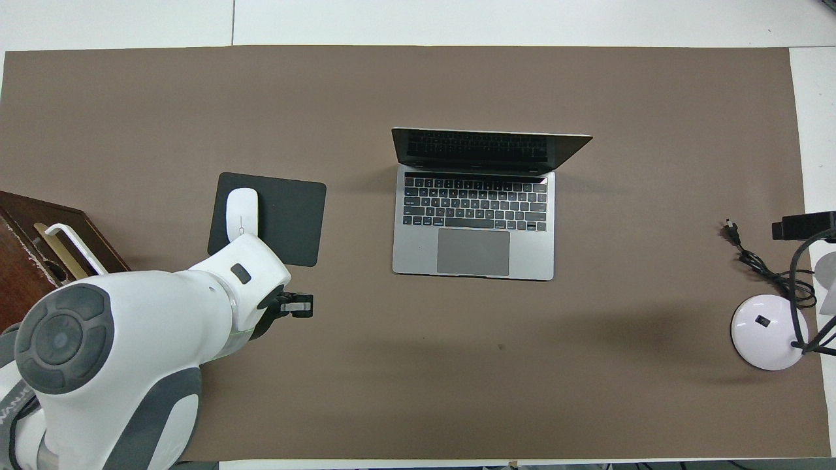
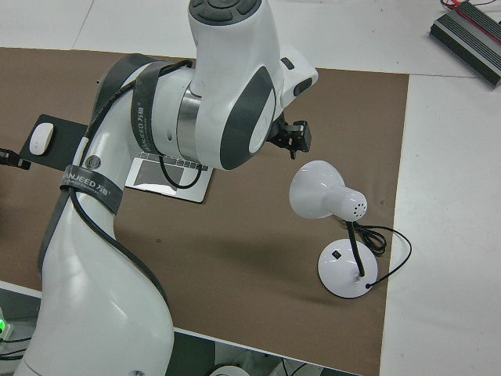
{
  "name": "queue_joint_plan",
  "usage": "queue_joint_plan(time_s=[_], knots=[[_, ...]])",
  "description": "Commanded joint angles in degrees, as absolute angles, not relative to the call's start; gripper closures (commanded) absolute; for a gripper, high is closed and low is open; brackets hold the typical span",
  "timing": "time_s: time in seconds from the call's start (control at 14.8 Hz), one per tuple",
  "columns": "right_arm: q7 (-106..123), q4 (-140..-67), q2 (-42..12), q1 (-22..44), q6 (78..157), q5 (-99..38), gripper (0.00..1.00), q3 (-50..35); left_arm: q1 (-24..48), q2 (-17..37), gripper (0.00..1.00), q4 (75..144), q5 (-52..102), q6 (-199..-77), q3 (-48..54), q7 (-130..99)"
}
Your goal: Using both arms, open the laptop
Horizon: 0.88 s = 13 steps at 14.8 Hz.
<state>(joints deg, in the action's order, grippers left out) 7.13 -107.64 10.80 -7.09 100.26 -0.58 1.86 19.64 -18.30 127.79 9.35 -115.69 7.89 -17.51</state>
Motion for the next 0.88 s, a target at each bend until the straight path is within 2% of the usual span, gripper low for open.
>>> queue_joint_plan(time_s=[0.0,0.07,0.13,0.2,0.81], knots=[[6.0,-108.5,10.7,-6.9,101.6,0.2,0.0,1.8,16.8,-17.8,1.0,123.5,6.0,-109.1,8.3,-16.9],[6.1,-108.4,10.6,-7.0,101.7,0.2,0.0,1.8,15.4,-17.8,0.78,122.4,6.0,-107.4,8.4,-16.9],[6.2,-108.3,10.5,-7.1,101.6,0.2,0.0,1.8,14.6,-17.8,0.36,121.7,6.0,-106.4,8.4,-16.9],[6.2,-108.2,10.5,-7.1,101.7,0.2,0.0,1.8,13.5,-17.8,0.0,121.4,5.8,-105.7,8.4,-16.8],[6.2,-107.6,8.4,-6.9,104.4,-0.2,0.0,1.1,1.4,-17.1,0.0,116.5,2.8,-102.0,8.3,-8.0]])
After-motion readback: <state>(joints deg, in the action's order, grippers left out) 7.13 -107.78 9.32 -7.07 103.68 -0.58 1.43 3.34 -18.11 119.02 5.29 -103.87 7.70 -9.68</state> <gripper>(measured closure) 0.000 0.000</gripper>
